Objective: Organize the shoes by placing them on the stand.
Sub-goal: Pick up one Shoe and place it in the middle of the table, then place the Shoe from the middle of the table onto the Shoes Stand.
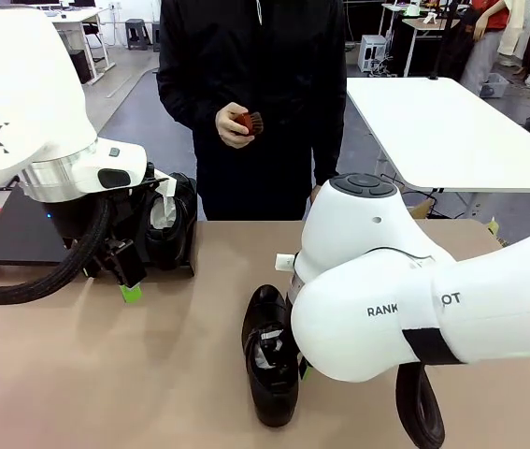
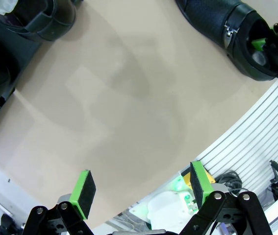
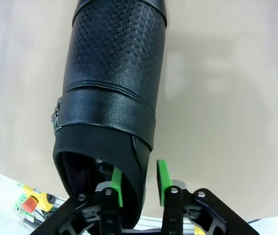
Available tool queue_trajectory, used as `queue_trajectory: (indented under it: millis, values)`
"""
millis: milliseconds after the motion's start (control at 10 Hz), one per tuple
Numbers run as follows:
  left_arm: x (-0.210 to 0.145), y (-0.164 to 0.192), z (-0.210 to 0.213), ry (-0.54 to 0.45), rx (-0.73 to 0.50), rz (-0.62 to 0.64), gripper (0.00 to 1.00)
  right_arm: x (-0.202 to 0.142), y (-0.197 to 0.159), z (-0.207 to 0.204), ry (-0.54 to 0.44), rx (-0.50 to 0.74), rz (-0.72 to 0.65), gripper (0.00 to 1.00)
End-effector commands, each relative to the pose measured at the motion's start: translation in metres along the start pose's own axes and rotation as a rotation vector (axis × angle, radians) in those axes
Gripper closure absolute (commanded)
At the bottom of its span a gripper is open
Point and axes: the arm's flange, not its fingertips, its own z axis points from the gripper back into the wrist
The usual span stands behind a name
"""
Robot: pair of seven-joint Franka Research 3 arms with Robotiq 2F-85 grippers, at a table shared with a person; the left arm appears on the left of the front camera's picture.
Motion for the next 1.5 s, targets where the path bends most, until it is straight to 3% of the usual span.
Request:
queue_trajectory:
  millis: [0, 100, 300, 500, 600, 1400]
  values:
    - [-0.003, 0.002, 0.001, 0.0, 0.003, -0.01, 0.0, 0.002, -0.001, 0.01, -0.011, -0.006, 0.008, 0.11]
    - [-0.003, 0.002, 0.001, 0.0, 0.003, -0.01, 0.0, 0.0, -0.004, 0.018, -0.028, -0.009, 0.002, 0.0]
    - [-0.003, 0.002, 0.001, 0.0, 0.003, -0.01, 0.0, -0.007, -0.007, 0.035, -0.061, -0.025, -0.012, 0.0]
    - [-0.003, 0.002, 0.001, 0.0, 0.003, -0.01, 0.0, -0.009, -0.004, 0.045, 0.036, -0.036, -0.016, 0.0]
    - [-0.003, 0.002, 0.001, 0.0, 0.003, -0.01, 0.0, -0.003, -0.004, 0.034, -0.043, -0.002, -0.004, 0.0]
    - [-0.003, 0.002, 0.001, 0.0, 0.003, -0.01, 0.0, -0.005, -0.005, 0.037, -0.027, -0.014, -0.004, 0.0]
